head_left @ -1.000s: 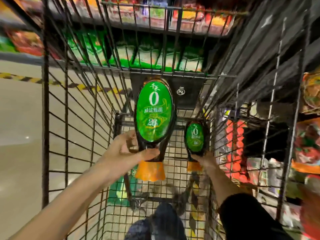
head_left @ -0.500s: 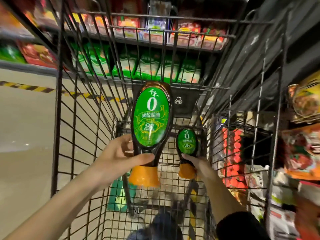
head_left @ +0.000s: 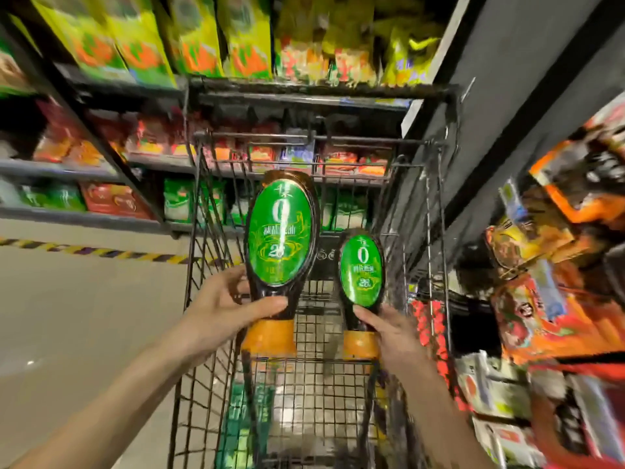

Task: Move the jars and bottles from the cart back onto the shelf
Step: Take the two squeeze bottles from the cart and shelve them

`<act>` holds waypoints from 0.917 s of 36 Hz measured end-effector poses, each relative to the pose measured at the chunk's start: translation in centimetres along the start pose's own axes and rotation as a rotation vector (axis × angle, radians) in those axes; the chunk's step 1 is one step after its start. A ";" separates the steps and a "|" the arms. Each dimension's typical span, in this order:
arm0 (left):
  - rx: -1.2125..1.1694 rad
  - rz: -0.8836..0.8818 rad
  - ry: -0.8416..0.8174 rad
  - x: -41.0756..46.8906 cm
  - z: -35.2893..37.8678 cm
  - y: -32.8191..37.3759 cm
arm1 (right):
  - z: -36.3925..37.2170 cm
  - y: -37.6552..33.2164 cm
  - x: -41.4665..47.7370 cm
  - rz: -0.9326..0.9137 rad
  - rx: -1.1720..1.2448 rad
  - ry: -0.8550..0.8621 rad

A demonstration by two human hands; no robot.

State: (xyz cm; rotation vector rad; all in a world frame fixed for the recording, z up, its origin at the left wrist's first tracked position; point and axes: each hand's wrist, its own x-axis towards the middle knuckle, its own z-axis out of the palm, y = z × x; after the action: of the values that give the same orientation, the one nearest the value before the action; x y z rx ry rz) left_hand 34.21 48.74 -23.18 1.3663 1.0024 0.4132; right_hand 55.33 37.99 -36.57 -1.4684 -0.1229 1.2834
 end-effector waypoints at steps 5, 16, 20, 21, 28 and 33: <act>0.002 0.130 -0.050 -2.0 -0.8 3.2 | 2.3 -6.1 -6.3 -0.176 0.062 -0.030; 0.006 0.456 -0.214 -9.2 -2.5 9.7 | 5.0 -10.7 -22.1 -0.672 0.231 0.008; 0.001 0.560 -0.305 -12.4 -2.5 11.3 | 5.2 -9.8 -29.3 -0.814 0.187 0.123; -0.013 0.579 -0.330 -13.2 -2.3 11.6 | 5.2 -9.4 -31.2 -0.854 0.187 0.149; -0.048 0.699 -0.581 -19.9 2.6 14.8 | 3.0 -6.1 -44.7 -1.040 0.103 0.438; -0.045 0.806 -0.813 -26.3 8.3 16.0 | 0.9 -2.3 -54.7 -1.138 0.050 0.718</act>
State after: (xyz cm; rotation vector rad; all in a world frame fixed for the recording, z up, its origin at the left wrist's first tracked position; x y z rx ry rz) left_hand 31.00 27.09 -0.05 1.6509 -0.2500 0.4002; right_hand 33.91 2.52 -0.70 -1.3681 -0.3719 -0.1639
